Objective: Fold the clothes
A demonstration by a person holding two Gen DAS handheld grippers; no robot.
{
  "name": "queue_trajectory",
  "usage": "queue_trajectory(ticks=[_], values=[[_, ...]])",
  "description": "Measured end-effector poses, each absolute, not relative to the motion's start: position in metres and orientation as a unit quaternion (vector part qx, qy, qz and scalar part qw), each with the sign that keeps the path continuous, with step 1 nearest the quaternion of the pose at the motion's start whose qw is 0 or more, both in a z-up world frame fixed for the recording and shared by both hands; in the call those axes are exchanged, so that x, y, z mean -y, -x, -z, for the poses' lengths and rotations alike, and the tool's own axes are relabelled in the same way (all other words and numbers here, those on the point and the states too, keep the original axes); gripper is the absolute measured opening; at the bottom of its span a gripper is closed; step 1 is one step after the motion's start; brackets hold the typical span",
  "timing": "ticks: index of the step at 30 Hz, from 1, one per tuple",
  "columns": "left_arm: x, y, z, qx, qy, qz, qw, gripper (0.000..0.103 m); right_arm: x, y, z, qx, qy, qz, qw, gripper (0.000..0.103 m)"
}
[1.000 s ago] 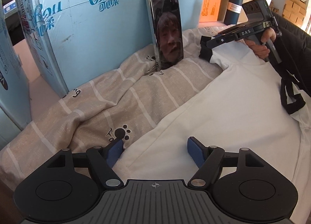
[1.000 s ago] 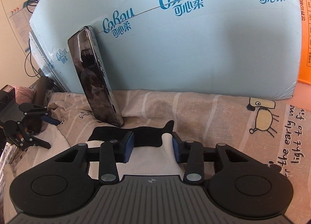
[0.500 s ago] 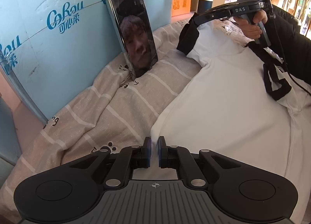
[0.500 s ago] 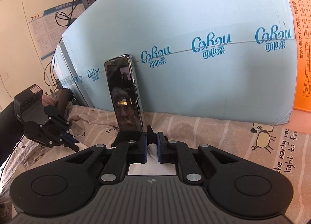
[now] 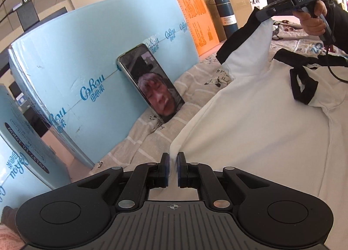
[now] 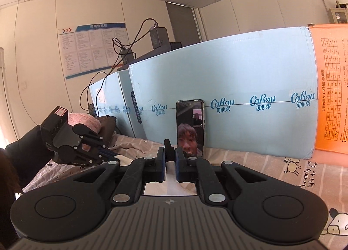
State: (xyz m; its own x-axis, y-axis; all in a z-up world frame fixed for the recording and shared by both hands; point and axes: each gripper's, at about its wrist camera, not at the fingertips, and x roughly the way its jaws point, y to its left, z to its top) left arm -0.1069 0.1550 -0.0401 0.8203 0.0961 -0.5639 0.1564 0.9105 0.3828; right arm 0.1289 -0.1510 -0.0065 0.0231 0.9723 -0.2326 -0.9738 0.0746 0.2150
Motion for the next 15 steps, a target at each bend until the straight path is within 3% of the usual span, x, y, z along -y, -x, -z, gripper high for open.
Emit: queue_trajectory(ticks=[5,10,13,14,15], values=[[-0.146,0.126,0.046,-0.291,-0.208,0.002,0.934,0.007,0.185,-0.087,0.009,-0.153,0.014,-0.671,0.726,0.008],[-0.141,0.136,0.062,-0.327,-0.188,0.012,0.926,0.018,0.201,-0.057,0.033,-0.188,0.033,-0.658,0.728,0.008],[-0.142,0.143,0.061,-0.324,-0.162,0.015,0.932,0.037,0.208,-0.045,0.048,-0.215,0.036,-0.657,0.722,0.016],[-0.142,0.146,0.057,-0.313,-0.148,0.014,0.938,0.05,0.211,-0.042,0.05,-0.221,0.034,-0.656,0.721,0.022],[-0.142,0.149,0.051,-0.294,-0.129,0.012,0.947,0.062,0.213,-0.038,0.053,-0.227,0.032,-0.655,0.721,0.038]])
